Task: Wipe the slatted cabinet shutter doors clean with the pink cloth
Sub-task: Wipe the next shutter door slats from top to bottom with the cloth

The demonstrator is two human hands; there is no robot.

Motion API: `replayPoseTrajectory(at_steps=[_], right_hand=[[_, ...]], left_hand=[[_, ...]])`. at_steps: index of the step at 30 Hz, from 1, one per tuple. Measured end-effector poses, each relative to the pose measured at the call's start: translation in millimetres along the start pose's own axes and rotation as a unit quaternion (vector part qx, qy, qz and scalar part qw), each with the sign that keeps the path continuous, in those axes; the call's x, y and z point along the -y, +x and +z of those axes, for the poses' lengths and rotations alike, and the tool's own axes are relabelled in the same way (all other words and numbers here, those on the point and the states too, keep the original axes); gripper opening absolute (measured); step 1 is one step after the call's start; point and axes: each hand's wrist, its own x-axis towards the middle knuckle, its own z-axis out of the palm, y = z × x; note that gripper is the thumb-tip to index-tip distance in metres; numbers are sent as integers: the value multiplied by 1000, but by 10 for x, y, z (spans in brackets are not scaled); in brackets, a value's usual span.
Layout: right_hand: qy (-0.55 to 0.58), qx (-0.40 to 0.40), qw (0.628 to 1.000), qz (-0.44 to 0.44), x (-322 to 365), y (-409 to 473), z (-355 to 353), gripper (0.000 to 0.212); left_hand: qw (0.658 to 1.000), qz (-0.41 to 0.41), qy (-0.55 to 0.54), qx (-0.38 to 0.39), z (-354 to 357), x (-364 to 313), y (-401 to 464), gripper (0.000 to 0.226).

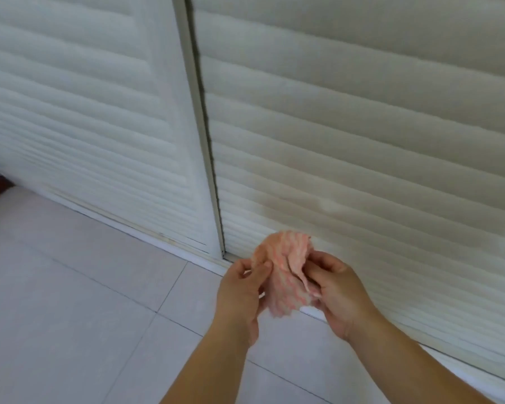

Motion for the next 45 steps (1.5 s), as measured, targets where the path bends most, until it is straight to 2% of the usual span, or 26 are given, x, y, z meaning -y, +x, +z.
replayPoseTrajectory(at_steps=[6,9,15,18,22,26,30,32,36,40,41,42,45], right_hand=[[-88,29,996,2,898,-796,529,31],[-93,67,993,-12,1369,-1245,853,29],[-78,78,993,-30,1983,-1926,1448,23],[-92,100,990,-33,2168,-2179,1736,16],[-126,127,983,-50,2348,-2429,2093,24],[-159,168,970,-74,2508,-2663,2454,17],[-172,234,953,-87,2554,-2910,2855,34],[-188,252,945,-84,2548,-3059,3117,38],[-236,291,925,-67,2406,-3193,3814,17],[-267,288,917,-68,2069,-3174,4795,6],[-266,296,915,-61,1938,-3170,5347,8],[-258,289,921,-45,1907,-3150,5385,10],[-229,287,930,35,1660,-3150,6328,11]], left_hand=[[997,27,0,-76,-133,-898,-862,10],[997,39,-4,-73,-233,-1433,-1329,12],[997,61,42,-25,-572,-2298,-2166,28],[995,69,40,-54,-794,-2542,-2459,26],[992,81,3,-97,-1075,-2803,-2776,27],[980,121,-34,-153,-1342,-2984,-3069,27],[968,130,-86,-196,-1721,-3069,-3335,29],[960,127,-118,-222,-2011,-3104,-3439,30],[936,130,-182,-271,-2712,-3230,-3563,20],[909,128,-214,-333,-3602,-3324,-3540,20],[902,130,-221,-348,-4133,-3425,-3456,22],[897,118,-229,-359,-4185,-3408,-3462,25],[877,106,-257,-391,-5148,-3620,-3380,34]])
